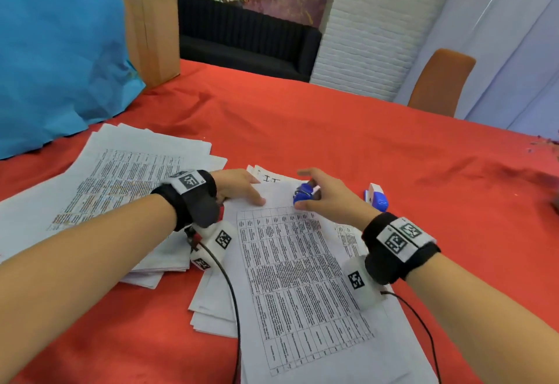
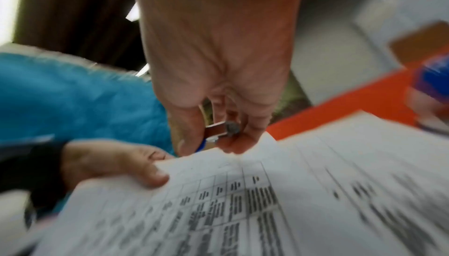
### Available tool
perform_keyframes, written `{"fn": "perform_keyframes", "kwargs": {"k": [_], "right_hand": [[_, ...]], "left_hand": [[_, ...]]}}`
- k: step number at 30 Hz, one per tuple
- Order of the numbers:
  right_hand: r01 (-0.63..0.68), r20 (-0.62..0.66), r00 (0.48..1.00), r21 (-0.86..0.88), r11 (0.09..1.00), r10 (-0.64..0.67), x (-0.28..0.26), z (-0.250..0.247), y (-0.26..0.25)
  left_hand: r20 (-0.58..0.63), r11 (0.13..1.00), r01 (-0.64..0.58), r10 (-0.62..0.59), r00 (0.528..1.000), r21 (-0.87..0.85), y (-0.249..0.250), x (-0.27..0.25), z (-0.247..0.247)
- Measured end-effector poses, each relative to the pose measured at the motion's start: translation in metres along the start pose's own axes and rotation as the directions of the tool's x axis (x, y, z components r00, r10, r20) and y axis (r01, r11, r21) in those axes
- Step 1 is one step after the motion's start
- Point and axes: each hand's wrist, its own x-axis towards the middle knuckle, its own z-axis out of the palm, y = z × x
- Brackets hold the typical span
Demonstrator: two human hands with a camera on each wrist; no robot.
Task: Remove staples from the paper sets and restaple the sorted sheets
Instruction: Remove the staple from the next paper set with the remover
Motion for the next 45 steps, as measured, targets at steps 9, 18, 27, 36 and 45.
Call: {"fn": "perform_keyframes", "kwargs": {"k": [9,18,27,36,45], "right_hand": [[0.379,0.259,0.925,-0.598,0.706,-0.278,0.032,0.028,-0.025],[0.488,0.379,0.873,-0.657,0.574,-0.308,0.036,0.036,-0.033],[0.545,0.47,0.839,-0.71,0.446,-0.275,0.037,0.037,-0.045],[0.548,0.489,0.836,-0.724,0.419,-0.248,0.034,0.037,-0.051],[0.525,0.473,0.849,-0.701,0.483,-0.236,0.042,0.039,-0.048]], "left_hand": [[-0.028,0.994,0.043,-0.046,0.999,-0.099,-0.018,0.014,0.01],[-0.045,0.988,0.07,-0.077,0.996,-0.135,-0.02,0.021,0.009],[-0.015,0.975,0.12,-0.125,0.992,-0.185,-0.019,0.022,0.007],[0.01,0.964,0.159,-0.161,0.987,-0.213,-0.018,0.018,0.005],[0.003,0.971,0.182,-0.183,0.983,-0.156,-0.019,0.016,0.006]]}}
